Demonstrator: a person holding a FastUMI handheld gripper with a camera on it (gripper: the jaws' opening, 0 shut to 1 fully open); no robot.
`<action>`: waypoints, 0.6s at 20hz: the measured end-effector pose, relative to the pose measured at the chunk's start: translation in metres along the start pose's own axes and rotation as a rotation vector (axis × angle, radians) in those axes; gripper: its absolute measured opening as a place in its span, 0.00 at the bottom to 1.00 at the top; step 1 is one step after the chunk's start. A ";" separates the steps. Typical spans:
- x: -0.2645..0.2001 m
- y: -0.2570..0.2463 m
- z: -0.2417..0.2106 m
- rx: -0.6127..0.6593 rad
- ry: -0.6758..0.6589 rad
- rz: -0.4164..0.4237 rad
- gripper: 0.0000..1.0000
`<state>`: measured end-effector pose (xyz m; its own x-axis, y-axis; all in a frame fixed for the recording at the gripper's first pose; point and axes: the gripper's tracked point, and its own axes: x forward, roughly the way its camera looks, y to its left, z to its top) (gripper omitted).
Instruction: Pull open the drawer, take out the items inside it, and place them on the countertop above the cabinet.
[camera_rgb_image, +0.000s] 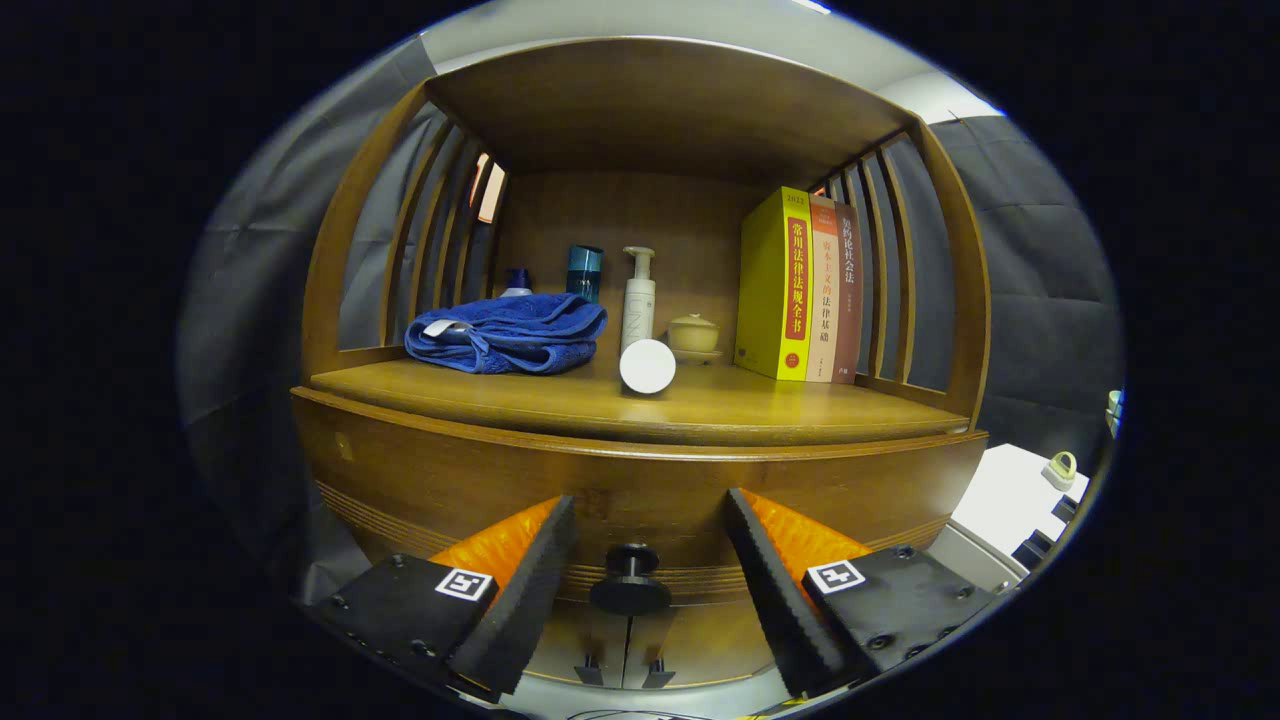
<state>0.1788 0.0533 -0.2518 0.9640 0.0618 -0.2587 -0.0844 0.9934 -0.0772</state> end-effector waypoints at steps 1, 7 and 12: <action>0.003 0.000 0.001 0.002 0.000 0.000 0.99; 0.004 0.001 -0.003 0.008 -0.001 0.008 0.99; -0.003 0.001 0.009 0.029 -0.008 0.020 0.99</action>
<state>0.1782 0.0553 -0.2425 0.9641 0.0820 -0.2526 -0.0961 0.9944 -0.0440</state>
